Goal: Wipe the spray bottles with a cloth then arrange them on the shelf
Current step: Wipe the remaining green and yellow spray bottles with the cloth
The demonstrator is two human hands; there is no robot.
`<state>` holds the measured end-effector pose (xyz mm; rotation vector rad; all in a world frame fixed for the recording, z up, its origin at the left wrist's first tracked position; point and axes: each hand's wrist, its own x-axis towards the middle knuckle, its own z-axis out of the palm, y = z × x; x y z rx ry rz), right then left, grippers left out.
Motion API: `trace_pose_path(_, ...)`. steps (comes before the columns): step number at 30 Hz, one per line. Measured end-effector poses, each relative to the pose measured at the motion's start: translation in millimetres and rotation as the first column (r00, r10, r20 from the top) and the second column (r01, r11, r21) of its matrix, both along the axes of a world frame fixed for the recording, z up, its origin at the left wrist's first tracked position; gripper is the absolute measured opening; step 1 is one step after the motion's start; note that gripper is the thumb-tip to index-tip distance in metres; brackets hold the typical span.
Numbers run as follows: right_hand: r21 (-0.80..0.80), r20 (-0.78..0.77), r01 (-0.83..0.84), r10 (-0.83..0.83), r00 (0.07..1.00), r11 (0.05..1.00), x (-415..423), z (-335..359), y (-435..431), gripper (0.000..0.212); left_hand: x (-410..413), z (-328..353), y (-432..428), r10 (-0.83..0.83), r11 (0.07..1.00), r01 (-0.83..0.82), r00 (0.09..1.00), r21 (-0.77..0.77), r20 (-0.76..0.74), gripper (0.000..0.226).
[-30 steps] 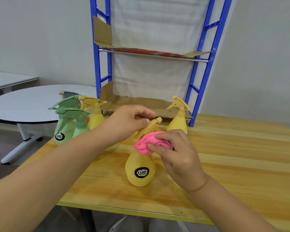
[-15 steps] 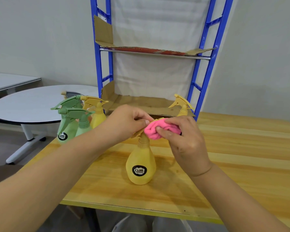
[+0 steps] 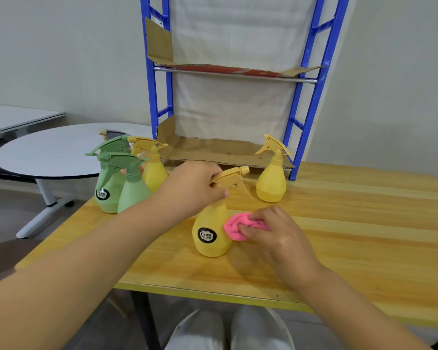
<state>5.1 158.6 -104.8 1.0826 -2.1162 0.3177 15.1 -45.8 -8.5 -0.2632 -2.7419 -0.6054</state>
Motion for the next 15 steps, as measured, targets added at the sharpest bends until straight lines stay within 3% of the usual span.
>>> trace_pose_path(2, -0.081, 0.055, 0.042, -0.037, 0.998, 0.996, 0.4, -4.3, 8.1, 0.04, -1.5, -2.9, -3.3, 0.056, 0.998, -0.056, 0.998, -0.007, -0.002, 0.018)
trace_pose_path(5, -0.25, 0.129, 0.074, -0.042, 0.991, 0.966, 2.6, -4.1, 14.5, 0.038, -2.7, -8.3, -13.3, 0.09, 0.926, -0.112, 0.993, 0.359, 0.077, 0.012)
trace_pose_path(7, -0.39, 0.224, 0.098, -0.009, 0.974, 0.916, 5.2, -0.6, 13.1, 0.036, -2.2, -15.2, -18.8, 0.055, 0.707, -0.152, 0.985, 0.691, 0.161, 0.008)
trace_pose_path(9, -0.489, 0.304, 0.117, 0.043, 0.952, 0.864, 8.5, 3.8, 9.3, 0.039, -1.9, -26.5, -22.6, 0.022, 0.461, -0.213, 0.973, 0.861, 0.229, 0.011)
trace_pose_path(12, -0.51, 0.328, 0.111, 0.073, 0.942, 0.853, 15.9, 7.6, 1.9, 0.036, -0.8, -47.1, -26.9, 0.009, 0.281, -0.3, 0.951, 0.912, 0.31, 0.02)
trace_pose_path(15, -0.471, 0.254, 0.047, 0.084, 0.964, 0.881, 25.0, 6.8, -3.8, 0.031, 2.6, -60.4, -24.6, 0.012, 0.125, -0.349, 0.937, 0.929, 0.35, 0.02)
